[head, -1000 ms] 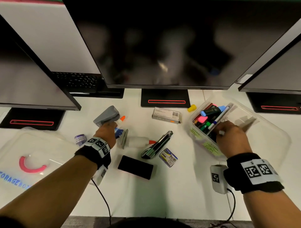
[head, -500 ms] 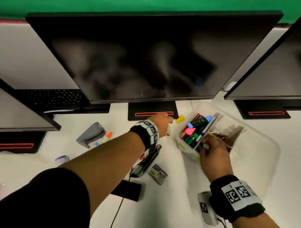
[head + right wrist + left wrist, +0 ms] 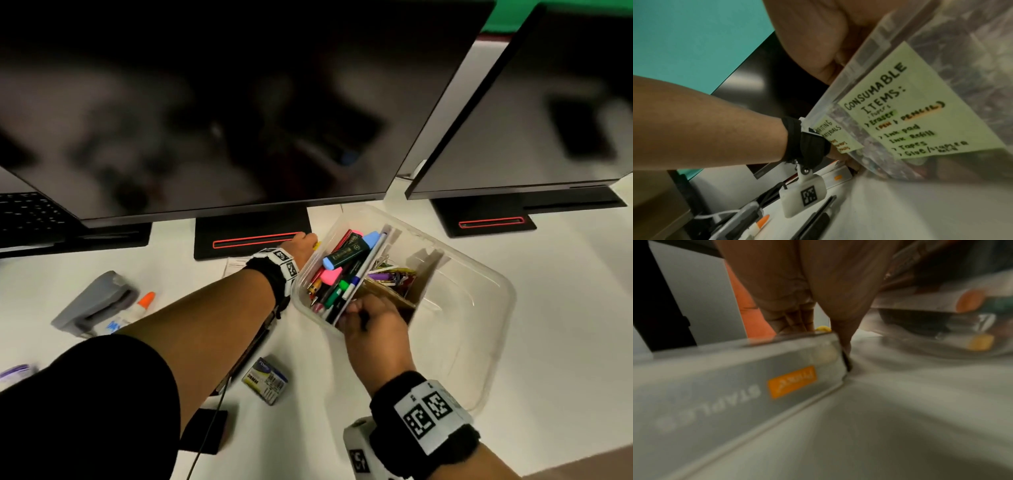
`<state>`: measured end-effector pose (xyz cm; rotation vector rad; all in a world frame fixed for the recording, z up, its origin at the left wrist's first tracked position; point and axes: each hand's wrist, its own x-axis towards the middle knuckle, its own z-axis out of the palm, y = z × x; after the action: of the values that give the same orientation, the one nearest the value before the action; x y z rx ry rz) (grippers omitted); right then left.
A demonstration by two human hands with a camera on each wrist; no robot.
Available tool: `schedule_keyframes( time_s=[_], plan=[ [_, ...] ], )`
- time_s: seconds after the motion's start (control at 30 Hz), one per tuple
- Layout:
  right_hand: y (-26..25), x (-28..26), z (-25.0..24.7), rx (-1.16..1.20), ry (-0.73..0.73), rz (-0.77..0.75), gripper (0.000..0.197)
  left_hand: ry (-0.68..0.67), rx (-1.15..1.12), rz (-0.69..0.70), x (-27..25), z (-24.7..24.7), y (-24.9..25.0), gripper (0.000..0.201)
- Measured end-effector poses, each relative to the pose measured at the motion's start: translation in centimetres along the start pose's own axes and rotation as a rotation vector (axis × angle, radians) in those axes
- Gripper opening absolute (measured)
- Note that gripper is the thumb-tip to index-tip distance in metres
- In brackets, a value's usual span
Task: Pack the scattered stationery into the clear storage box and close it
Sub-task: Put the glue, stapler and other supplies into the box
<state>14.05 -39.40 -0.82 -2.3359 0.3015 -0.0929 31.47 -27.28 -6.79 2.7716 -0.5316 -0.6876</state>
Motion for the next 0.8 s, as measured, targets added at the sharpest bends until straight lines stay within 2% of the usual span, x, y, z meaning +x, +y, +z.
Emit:
schedule_keyframes(
  time_s=[0.1,0.23,0.37,0.43,0.5,0.57,0.63,0.73,0.8],
  plan=[
    [-0.5,-0.4,-0.2,-0.072,-0.089,-0.048,0.017,0.033,-0.100,-0.052,-0.6,0.1,-0.1,0.034],
    [-1.2,0.1,-1.5,-0.238,-0.239,-0.060,0.028,0.043,-0.131,-0.054,-1.8,1.1,-0.6,0.031],
    [-1.2,0.5,-1.5,-0.223,-0.240,-0.051,0.022,0.022,-0.069,0.007,-4.0,0.3,-1.1,0.033],
    [-1.4,0.4,-1.2,-0.238,-0.235,-0.057,0.021,0.092,-0.078,0.018,-5.5,-0.6,-2.0,0.036],
    [-1.9,0.3,-0.9,-0.240,-0.235,-0.060,0.022,0.252,-0.239,-0.041,-7.3,-2.0,-2.9,0.017],
    [-2.3,0.4,-0.5,-0.216,-0.236,-0.049,0.021,0.425,-0.347,-0.115,-9.5,-3.5,-3.4,0.007],
    [-3.1,0.5,0.1,-0.198,-0.254,-0.050,0.019,0.483,-0.402,-0.120,-12.2,-4.8,-3.5,0.003],
    [-4.7,0.6,1.4,-0.170,-0.306,-0.083,0.016,0.415,-0.398,-0.027,-15.9,-5.7,-2.4,0.017],
    [-5.7,0.8,1.9,-0.067,-0.294,-0.071,0.012,0.381,-0.379,0.010,-17.5,-5.7,-1.5,0.019]
  ],
)
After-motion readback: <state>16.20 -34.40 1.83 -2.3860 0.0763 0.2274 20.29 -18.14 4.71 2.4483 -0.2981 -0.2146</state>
